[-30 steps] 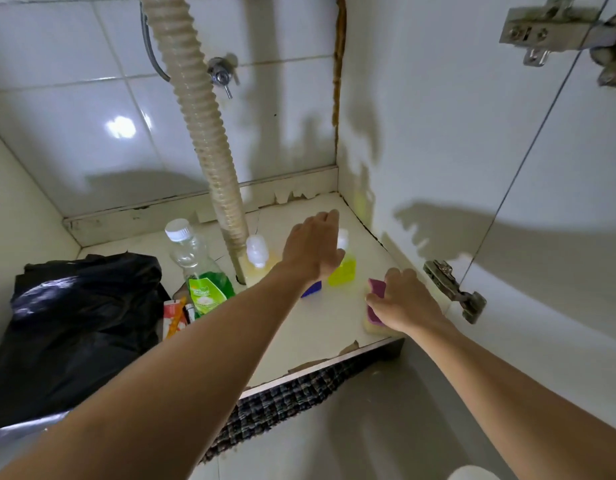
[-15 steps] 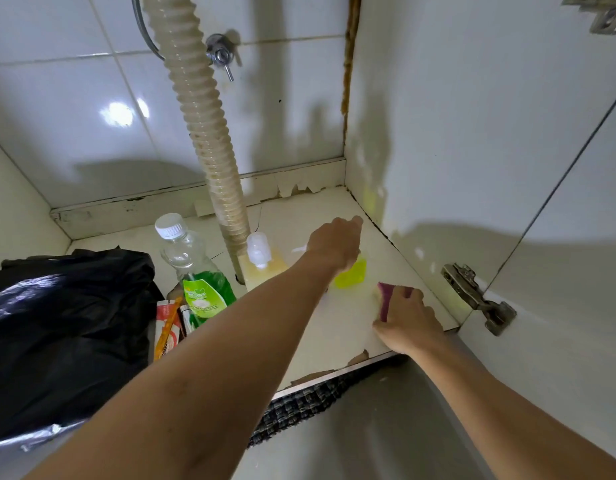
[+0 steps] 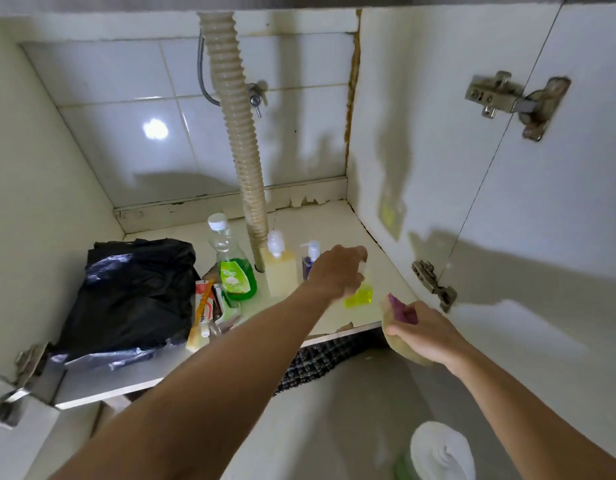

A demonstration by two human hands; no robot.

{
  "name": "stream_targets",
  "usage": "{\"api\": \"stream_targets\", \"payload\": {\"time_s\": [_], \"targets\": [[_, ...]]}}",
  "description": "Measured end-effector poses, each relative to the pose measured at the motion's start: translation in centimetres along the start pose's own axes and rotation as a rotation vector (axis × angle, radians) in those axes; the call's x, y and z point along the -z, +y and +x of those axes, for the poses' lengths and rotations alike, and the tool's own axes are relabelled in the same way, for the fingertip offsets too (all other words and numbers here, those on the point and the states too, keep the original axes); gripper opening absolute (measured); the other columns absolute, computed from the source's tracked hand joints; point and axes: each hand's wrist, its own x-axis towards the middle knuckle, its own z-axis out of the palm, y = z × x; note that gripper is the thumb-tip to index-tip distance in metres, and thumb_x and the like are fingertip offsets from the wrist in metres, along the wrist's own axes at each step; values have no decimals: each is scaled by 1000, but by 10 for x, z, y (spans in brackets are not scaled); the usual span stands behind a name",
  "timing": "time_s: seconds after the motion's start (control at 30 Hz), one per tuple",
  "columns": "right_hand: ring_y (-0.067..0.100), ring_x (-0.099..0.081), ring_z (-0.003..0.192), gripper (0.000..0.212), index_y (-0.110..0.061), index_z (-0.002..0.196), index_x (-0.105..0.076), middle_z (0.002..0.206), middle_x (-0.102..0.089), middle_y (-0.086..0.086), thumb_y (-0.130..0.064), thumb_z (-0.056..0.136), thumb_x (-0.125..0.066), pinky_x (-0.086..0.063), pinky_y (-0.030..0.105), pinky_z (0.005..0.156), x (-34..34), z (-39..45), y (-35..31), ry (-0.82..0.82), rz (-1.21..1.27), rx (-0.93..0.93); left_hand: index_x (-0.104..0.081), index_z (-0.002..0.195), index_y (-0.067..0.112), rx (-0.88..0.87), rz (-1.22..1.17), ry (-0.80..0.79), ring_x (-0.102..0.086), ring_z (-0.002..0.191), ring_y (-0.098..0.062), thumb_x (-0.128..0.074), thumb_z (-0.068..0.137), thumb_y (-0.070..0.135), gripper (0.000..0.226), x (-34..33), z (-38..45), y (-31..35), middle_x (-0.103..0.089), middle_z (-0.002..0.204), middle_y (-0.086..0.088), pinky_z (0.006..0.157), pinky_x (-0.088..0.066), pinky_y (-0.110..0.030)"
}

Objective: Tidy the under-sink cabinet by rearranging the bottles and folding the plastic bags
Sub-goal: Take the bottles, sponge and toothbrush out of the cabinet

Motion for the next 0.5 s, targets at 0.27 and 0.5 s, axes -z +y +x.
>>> {"api": "stream_targets", "payload": {"time_s": [0.27,0.5], "targets": [[21,-63,86,40,-17,93,-60,93,-66,4,-51,73,-56,-41,28,63,-49,-87,19,-21,-132,110,-58,124,20,106,-26,-112,-48,123,-25,-64,86,24,38,-34,-140,-12,-55,130,-6,97,-41,-33],[14,-64,69,28,-15,78,-64,87,-66,6,-40,73,-53,-41,17,45,-99,-117,45,-182,-137,85,-62,118,19,267,-14,-186,-57,112,-29,-60,86,13,33,-99,-200,-52,-61,123,-10,90,-51,-38]]}}
